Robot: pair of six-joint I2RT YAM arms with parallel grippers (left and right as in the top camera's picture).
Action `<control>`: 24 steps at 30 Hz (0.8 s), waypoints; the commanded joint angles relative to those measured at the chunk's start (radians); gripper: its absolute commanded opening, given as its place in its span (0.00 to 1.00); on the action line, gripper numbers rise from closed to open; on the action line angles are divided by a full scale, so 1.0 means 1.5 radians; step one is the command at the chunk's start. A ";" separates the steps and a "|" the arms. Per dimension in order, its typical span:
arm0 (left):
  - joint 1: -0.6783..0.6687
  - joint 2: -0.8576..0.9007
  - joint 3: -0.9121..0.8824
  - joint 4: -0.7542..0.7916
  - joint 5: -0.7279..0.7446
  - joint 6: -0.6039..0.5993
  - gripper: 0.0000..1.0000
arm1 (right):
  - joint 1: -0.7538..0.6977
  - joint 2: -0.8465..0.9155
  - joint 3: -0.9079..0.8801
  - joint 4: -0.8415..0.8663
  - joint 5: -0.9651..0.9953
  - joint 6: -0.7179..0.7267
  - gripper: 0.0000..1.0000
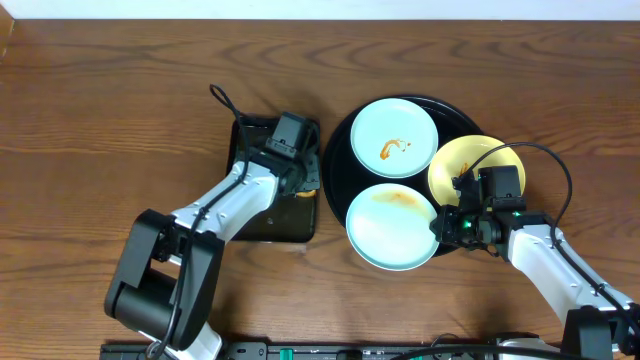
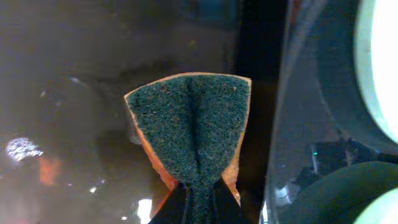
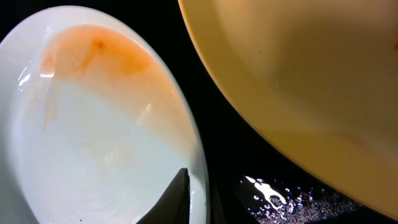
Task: Clean dirty plates on tray and stack at the side
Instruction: 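Return the sponge to the water tray with the left gripper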
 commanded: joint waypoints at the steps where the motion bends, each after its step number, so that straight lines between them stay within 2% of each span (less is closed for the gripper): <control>1: -0.016 0.006 -0.004 0.023 0.042 0.038 0.08 | 0.006 0.004 0.011 0.001 -0.010 -0.006 0.11; 5: -0.022 0.006 -0.004 0.032 0.035 0.040 0.08 | 0.006 0.004 0.011 -0.001 -0.010 -0.006 0.12; 10: -0.014 0.002 -0.004 0.009 -0.018 0.041 0.08 | 0.006 0.004 0.011 -0.003 -0.010 -0.006 0.19; 15: 0.008 -0.014 -0.004 -0.024 -0.046 0.041 0.08 | 0.006 0.004 0.011 -0.014 -0.010 -0.006 0.20; 19: 0.021 -0.031 -0.004 -0.058 -0.064 0.044 0.11 | 0.006 0.004 0.010 -0.020 -0.010 -0.006 0.19; 24: 0.025 -0.033 -0.004 -0.092 -0.064 0.044 0.12 | 0.006 0.004 -0.003 -0.020 -0.010 -0.006 0.12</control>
